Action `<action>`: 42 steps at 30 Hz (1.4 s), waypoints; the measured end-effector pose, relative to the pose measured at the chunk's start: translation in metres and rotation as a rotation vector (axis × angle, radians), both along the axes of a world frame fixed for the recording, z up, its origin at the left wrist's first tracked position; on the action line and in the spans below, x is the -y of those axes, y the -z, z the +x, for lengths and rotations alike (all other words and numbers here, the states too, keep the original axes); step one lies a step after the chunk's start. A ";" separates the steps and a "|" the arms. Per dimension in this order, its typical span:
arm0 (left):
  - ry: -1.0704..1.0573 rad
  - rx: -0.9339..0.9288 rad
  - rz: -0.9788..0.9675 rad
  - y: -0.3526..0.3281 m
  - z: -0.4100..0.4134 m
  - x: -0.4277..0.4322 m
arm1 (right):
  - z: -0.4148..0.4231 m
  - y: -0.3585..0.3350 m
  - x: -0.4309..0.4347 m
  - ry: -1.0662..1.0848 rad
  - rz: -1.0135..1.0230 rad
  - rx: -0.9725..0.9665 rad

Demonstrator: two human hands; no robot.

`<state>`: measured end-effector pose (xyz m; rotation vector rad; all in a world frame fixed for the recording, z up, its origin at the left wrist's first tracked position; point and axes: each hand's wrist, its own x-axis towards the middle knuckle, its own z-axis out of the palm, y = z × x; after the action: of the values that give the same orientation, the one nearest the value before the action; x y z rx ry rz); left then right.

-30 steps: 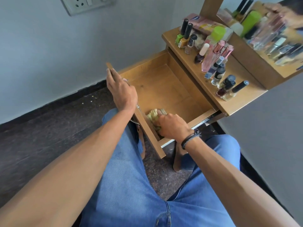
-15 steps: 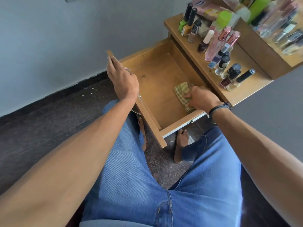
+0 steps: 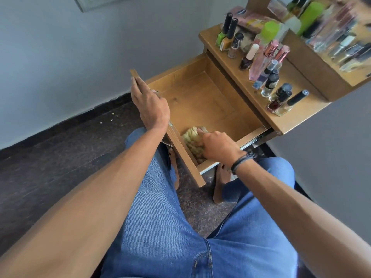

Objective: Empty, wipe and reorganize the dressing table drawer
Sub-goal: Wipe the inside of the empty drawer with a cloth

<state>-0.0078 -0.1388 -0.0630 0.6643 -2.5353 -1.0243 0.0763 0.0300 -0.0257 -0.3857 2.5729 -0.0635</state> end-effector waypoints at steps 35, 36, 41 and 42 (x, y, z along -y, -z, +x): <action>-0.010 -0.024 0.046 0.001 0.005 -0.001 | -0.102 0.062 0.060 -0.019 -0.235 -0.092; -0.009 -0.022 0.045 0.000 0.004 -0.001 | -0.107 0.061 0.053 -0.038 -0.221 -0.084; -0.017 0.001 0.073 -0.004 0.004 -0.002 | -0.146 0.045 0.011 0.037 -0.199 -0.154; -0.011 0.002 0.074 -0.004 0.005 -0.002 | -0.152 0.044 0.000 0.065 -0.203 -0.177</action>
<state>-0.0027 -0.1368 -0.0586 0.6987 -2.5026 -1.1193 -0.0759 0.0300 -0.0701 -0.3974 2.7629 -0.3301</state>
